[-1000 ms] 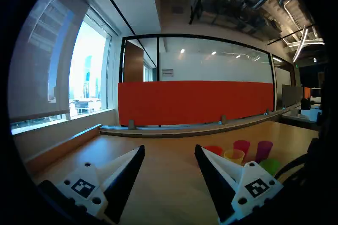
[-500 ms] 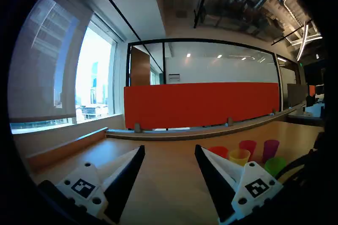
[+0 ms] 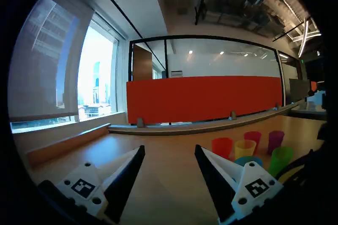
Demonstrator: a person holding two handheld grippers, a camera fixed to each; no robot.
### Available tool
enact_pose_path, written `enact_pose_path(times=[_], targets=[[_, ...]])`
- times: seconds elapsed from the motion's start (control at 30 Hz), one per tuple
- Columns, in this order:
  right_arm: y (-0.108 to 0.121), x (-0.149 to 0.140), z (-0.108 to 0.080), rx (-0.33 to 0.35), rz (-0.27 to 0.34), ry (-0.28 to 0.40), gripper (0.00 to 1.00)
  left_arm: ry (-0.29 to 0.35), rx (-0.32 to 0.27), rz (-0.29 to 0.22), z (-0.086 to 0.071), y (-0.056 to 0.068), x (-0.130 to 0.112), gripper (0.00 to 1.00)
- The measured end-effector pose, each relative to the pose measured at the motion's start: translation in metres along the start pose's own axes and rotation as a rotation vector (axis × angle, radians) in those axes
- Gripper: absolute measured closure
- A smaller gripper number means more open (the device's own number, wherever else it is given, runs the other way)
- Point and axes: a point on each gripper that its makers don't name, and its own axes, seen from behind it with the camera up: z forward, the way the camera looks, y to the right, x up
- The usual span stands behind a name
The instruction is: Pour water
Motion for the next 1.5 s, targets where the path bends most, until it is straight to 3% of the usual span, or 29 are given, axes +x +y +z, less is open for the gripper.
enact_pose_path(times=[0.5, 0.9, 1.5], targets=[[0.001, -0.005, 0.002, -0.001, -0.001, -0.009, 0.02, -0.01, -0.014, -0.006, 0.003, 0.001, -0.017, 0.13], [0.002, -0.003, 0.001, -0.005, -0.004, -0.01, 0.02, -0.02, -0.02, -0.043, 0.004, -0.002, -0.021, 0.13], [0.008, -0.005, -0.002, -0.008, -0.009, -0.004, 0.02, -0.037, -0.031, -0.043, 0.005, 0.0, -0.025, 0.13]])
